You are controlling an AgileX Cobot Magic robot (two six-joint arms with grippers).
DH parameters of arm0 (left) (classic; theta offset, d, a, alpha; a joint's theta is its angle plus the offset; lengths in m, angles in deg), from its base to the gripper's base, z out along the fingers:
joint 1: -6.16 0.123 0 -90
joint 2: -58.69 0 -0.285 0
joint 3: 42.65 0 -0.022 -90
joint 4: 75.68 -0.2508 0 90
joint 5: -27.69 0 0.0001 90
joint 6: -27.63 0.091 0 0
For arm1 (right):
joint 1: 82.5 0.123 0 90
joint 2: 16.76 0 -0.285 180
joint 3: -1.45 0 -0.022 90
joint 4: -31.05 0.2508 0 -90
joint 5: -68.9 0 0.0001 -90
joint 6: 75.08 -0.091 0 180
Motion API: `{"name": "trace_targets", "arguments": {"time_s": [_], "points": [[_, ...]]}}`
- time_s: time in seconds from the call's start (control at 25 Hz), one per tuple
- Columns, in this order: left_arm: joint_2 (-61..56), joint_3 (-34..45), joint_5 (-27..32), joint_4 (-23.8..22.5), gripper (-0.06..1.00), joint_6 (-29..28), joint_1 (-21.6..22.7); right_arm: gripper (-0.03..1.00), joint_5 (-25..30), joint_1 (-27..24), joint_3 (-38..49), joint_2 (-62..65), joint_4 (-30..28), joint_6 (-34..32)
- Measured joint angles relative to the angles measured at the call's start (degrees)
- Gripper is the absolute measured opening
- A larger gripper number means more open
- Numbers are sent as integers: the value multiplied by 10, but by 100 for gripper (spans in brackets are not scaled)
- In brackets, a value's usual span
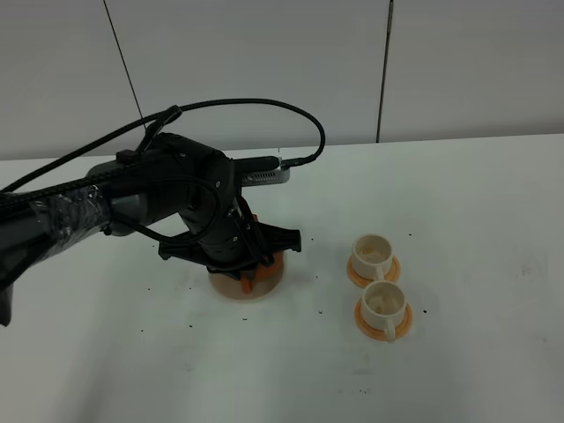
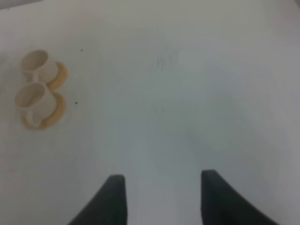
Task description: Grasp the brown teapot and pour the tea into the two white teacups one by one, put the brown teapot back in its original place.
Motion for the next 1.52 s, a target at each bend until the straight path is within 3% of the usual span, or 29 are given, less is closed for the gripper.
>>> {"name": "trace_targets", "arguments": {"time_s": [0.36, 0.64, 1.04, 1.52], "points": [[-9, 0, 15, -10, 17, 2, 0, 36, 0, 0, 0, 0, 0, 0], [-21, 0, 15, -9, 17, 86, 0, 36, 0, 0, 0, 0, 0, 0], [-78, 0, 15, -9, 17, 337, 0, 36, 0, 0, 0, 0, 0, 1], [-79, 0, -15, -7, 17, 562, 0, 36, 0, 0, 0, 0, 0, 0]]}}
